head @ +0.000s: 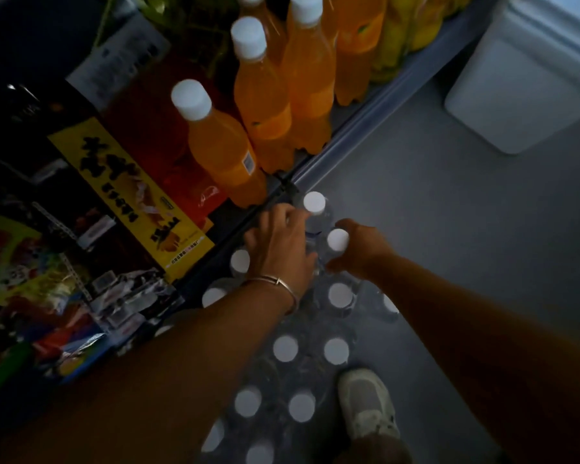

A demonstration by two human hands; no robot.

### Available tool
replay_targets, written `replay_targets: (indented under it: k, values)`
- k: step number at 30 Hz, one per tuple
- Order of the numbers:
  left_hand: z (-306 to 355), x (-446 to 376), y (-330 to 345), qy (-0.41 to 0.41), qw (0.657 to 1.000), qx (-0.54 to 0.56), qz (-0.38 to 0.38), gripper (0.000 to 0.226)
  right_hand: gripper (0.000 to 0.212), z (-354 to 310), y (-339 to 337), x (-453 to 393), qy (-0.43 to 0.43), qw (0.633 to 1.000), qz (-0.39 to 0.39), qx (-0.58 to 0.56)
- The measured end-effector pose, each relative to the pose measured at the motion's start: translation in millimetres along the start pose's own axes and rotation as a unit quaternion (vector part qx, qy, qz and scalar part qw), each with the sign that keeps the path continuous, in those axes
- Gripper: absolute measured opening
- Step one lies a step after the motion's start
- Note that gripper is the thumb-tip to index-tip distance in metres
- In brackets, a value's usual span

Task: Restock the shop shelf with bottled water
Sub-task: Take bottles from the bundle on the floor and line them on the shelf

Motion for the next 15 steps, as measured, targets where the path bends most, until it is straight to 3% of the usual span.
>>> replay_targets:
  k: [10, 15]
  values:
    - [17, 18, -25, 0.006, 0.999, -0.022, -0.036, 0.047, 0.04, 1, -47, 43, -0.042, 0.997, 0.057, -0.019]
    - [56, 45, -86, 0.014, 0.997, -0.015, -0.071, 0.054, 0.051, -26, -123, 114, -0.103, 0.991, 0.079, -0.025]
Point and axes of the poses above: each hand's wrist, its own x-axis away from the middle knuckle, its own y-axis out of the palm, z = x × y, the point moved 5 cm from there along -x, towards the middle knuckle, and after that the axes turned 12 degrees about x, right-handed, at the moved point
